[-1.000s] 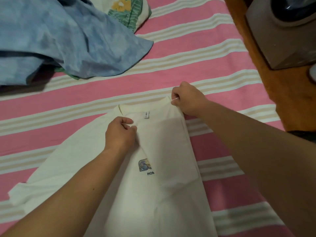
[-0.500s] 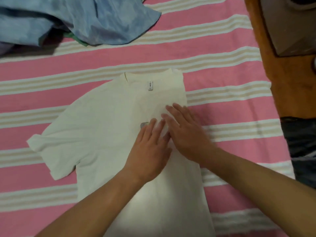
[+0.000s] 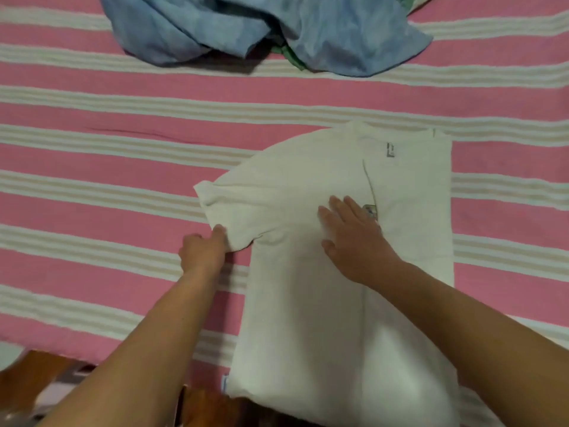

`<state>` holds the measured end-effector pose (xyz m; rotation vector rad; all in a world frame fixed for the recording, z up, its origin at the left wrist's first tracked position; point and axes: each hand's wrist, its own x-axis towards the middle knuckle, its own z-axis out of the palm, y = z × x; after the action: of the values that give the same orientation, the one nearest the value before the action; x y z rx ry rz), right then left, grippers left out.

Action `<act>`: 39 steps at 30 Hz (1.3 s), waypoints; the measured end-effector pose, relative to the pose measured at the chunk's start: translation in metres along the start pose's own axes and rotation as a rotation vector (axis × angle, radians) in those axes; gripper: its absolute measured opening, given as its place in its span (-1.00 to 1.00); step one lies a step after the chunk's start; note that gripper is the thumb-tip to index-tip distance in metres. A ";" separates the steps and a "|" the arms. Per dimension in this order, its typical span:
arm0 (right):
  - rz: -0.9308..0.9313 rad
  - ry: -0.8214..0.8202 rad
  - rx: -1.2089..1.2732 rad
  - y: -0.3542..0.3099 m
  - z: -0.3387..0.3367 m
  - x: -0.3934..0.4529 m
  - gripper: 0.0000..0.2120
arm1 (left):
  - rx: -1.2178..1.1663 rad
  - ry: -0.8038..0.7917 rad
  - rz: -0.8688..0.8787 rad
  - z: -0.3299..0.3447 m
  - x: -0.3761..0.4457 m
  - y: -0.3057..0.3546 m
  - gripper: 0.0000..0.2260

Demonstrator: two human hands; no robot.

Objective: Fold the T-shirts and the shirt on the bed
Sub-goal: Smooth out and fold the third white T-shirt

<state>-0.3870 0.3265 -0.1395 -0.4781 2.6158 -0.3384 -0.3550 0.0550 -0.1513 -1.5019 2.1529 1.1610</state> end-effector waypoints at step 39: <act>-0.025 -0.154 0.133 -0.201 -0.006 0.241 -0.68 | -0.242 -0.274 0.173 -0.025 0.013 -0.025 -0.85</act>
<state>-0.5359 0.0513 -0.1659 -0.4719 2.4224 -0.4618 -0.3330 0.0242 -0.1544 -1.1739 2.0430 1.6332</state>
